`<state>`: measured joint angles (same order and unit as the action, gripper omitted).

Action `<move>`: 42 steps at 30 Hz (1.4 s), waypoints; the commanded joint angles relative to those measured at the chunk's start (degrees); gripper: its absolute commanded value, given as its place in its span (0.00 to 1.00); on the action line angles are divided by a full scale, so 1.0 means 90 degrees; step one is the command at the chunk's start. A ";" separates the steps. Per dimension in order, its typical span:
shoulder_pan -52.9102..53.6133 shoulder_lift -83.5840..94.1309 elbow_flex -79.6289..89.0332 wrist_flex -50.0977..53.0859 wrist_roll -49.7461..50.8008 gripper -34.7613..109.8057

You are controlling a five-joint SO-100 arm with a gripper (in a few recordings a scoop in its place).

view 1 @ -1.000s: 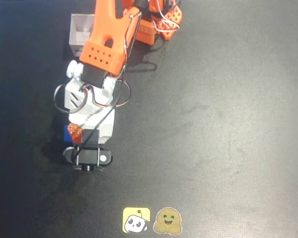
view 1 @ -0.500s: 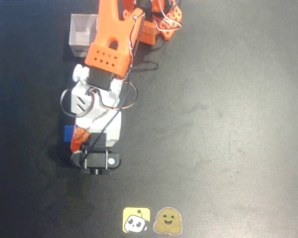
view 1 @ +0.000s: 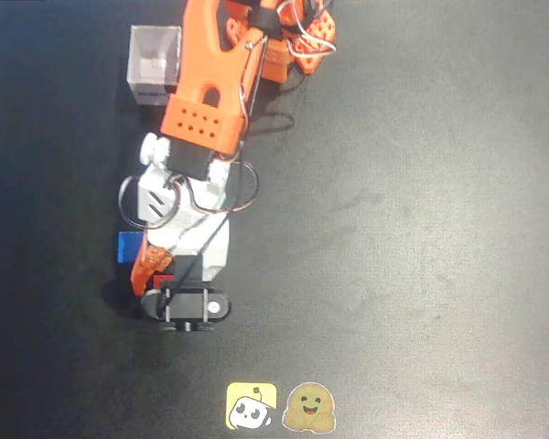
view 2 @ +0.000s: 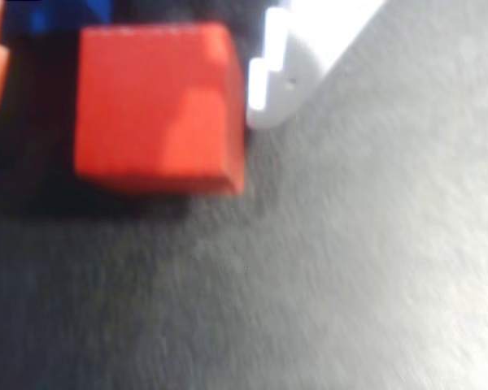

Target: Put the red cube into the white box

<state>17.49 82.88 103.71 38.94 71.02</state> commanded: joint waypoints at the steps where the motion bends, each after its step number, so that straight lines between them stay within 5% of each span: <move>1: -0.0020 -0.0029 -0.0117 -0.0176 -0.0039 0.41; 19: 0.0020 -0.0830 -0.0059 -0.0850 -0.0068 0.39; 30: 0.0117 -0.0850 0.0010 -0.0801 0.0020 0.24; 42: 0.0312 -0.0488 -0.0986 0.0732 -0.0186 0.24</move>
<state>19.42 74.97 99.93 40.69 70.14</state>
